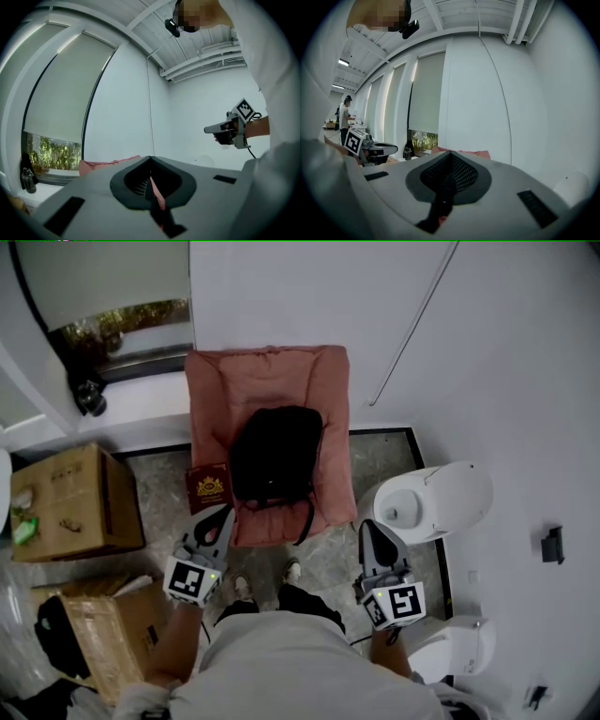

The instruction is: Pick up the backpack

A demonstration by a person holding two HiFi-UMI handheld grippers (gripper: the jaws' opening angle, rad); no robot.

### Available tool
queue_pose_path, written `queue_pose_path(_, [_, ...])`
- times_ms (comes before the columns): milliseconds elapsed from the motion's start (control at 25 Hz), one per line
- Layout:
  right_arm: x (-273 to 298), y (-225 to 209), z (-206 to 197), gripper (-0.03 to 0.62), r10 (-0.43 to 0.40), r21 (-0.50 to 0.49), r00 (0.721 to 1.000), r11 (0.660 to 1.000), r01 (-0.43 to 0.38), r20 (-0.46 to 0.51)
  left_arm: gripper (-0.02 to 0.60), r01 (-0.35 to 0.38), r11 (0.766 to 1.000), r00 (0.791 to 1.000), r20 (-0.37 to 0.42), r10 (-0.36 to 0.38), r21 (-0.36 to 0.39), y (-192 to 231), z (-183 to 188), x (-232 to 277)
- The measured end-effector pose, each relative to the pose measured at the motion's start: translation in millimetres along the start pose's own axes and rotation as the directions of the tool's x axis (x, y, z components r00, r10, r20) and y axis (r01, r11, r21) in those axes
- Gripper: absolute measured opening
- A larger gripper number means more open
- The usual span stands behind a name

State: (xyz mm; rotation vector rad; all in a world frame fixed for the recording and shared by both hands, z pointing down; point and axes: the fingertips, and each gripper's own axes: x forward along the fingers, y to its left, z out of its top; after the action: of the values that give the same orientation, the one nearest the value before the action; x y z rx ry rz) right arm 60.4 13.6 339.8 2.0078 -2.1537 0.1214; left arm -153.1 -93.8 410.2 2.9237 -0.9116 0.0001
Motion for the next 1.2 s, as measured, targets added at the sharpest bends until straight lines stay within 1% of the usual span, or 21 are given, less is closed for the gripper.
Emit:
queue_pose_path(120, [21, -22, 0, 0.021, 0.034, 0.013, 0.999, 0.999, -0.034, 0.015, 0.017, -0.022, 1.0, 1.0, 0.008, 0.021, 0.014, 1, 8, 25])
queue_pose_path(280, [55, -52, 15, 0.021, 0.106, -0.007, 0.993, 0.994, -0.106, 0.054, 0.017, -0.097, 0.995, 0.995, 0.04, 0.096, 0.008, 6, 23, 53])
queue_pose_path(440, [85, -81, 16, 0.021, 0.168, -0.003, 0.984, 0.986, -0.168, 0.062, 0.017, -0.141, 0.99, 0.99, 0.013, 0.14, 0.031, 10, 20, 79])
queue_pose_path(600, [109, -100, 8, 0.021, 0.214, 0.004, 0.976, 0.977, -0.214, 0.05, 0.017, -0.161, 0.986, 0.987, -0.002, 0.161, 0.045, 16, 13, 106])
queue_pose_path(720, [117, -102, -6, 0.021, 0.248, 0.033, 0.969, 0.968, -0.248, 0.025, 0.017, -0.157, 0.987, 0.987, -0.034, 0.158, 0.033, 14, 0, 114])
queue_pose_path(840, [124, -99, -15, 0.021, 0.276, 0.043, 0.961, 0.96, -0.276, 0.008, 0.017, -0.147, 0.989, 0.988, -0.054, 0.147, 0.011, 22, -18, 125])
queue_pose_path(1000, [130, -97, -33, 0.021, 0.294, 0.061, 0.955, 0.955, -0.292, -0.028, 0.017, -0.18, 0.983, 0.978, -0.114, 0.176, -0.026, 35, -54, 138])
queue_pose_path(1200, [139, -94, -63, 0.021, 0.311, 0.086, 0.947, 0.949, -0.304, -0.076, 0.02, -0.19, 0.979, 0.969, -0.171, 0.176, -0.069, 47, -103, 155])
